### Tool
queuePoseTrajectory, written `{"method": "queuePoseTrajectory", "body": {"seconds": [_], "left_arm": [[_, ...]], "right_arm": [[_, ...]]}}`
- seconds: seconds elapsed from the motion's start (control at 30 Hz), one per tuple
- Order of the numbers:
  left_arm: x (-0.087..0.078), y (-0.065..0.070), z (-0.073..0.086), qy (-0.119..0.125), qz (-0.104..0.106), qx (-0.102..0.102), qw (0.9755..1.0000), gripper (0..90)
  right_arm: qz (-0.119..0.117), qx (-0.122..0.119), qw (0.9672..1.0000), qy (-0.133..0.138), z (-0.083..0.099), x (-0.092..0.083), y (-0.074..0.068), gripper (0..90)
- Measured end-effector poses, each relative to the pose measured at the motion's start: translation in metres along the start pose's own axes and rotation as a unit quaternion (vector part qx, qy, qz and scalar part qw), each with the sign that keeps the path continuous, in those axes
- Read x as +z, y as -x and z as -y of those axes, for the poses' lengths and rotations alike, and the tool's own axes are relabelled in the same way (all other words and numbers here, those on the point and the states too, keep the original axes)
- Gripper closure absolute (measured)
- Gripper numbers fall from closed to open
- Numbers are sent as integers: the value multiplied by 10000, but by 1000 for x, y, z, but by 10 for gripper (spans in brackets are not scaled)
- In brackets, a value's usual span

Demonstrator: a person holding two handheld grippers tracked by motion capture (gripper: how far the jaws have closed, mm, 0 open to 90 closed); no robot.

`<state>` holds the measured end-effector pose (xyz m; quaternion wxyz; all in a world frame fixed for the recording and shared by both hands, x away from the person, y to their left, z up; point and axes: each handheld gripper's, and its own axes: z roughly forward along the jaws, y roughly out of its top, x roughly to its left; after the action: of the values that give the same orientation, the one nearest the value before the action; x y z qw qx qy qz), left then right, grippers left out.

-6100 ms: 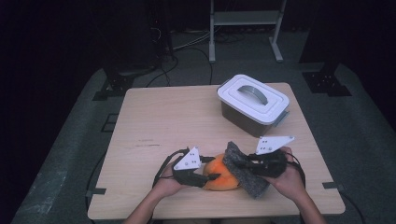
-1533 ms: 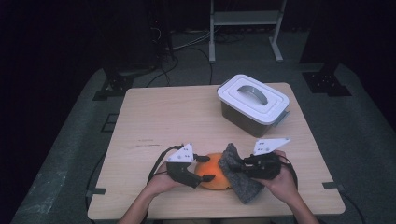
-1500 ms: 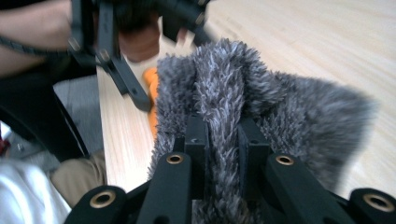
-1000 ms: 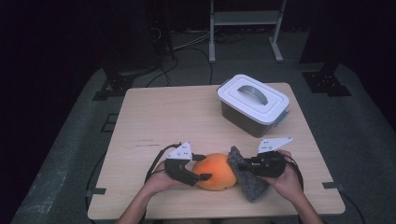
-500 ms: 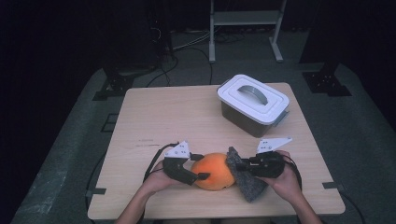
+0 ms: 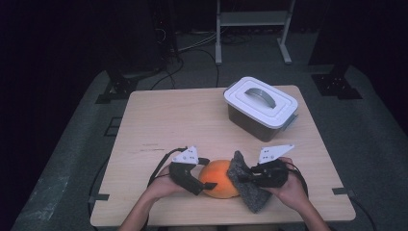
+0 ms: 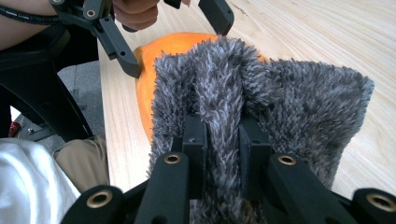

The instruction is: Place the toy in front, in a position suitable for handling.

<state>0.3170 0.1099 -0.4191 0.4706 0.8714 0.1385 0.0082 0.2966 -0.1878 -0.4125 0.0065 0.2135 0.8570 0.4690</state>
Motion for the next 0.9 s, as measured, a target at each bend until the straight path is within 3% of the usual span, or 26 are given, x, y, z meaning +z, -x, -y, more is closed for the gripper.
{"method": "queuePoseTrajectory", "body": {"seconds": [0.07,0.17,0.3,0.33,0.43,0.5,0.6,0.73,0.77,0.9], "left_arm": [[4,-4,4,-41,130,-234,9996,118],[6,-2,5,-43,109,-159,9998,210],[6,2,4,68,-151,118,9998,357],[5,4,3,183,-308,238,9991,374],[7,11,0,391,-749,706,9939,417],[11,14,-1,430,-858,830,9919,417],[13,14,-3,416,-755,792,9931,383],[12,9,-1,307,-533,489,9969,247],[12,8,-1,273,-502,443,9974,244],[11,6,1,142,-484,351,9981,274]], "right_arm": [[-11,38,10000,7,0,-1,2,754],[15,58,10000,-6,-1,-2,3,754],[89,119,9998,117,-2,-6,4,759],[99,140,9998,137,-3,-6,4,759],[238,158,9991,326,-6,-11,6,763],[254,178,9982,521,-8,-15,6,763],[295,160,9978,577,-11,-15,7,761],[223,189,9991,300,-3,-5,10,757],[140,250,9991,303,-2,-4,12,756],[218,217,9994,180,1,-5,13,754]]}}
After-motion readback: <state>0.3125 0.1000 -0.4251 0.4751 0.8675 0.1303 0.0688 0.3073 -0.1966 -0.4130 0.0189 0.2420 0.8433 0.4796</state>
